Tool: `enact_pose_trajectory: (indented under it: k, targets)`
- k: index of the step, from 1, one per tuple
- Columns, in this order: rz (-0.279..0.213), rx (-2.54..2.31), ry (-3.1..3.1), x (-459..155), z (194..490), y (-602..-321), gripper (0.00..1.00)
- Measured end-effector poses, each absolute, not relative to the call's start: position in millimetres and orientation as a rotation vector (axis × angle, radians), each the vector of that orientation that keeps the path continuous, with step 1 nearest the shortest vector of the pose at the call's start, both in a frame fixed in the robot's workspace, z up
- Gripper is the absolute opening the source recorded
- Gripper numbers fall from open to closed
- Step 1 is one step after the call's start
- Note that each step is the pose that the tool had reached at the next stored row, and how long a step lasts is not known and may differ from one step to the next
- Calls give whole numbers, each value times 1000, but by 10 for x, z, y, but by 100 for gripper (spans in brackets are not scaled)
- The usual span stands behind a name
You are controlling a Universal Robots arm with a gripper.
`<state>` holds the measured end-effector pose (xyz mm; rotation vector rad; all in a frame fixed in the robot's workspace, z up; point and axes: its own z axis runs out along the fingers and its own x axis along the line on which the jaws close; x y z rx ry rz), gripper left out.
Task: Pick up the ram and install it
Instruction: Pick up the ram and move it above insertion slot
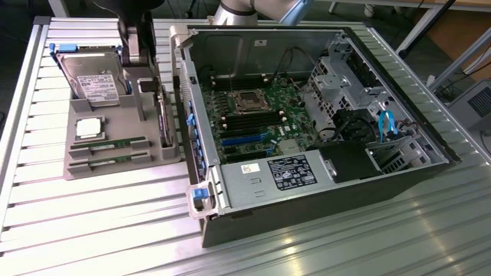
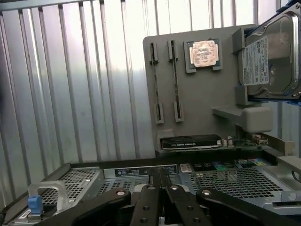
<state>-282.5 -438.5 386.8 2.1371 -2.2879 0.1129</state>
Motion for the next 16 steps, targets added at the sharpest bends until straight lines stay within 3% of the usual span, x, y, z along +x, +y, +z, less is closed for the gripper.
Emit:
enact_pose_trajectory:
  k: [16]
  targets:
    - [135, 2324, -2088, -2826, 3855, -4384, 10]
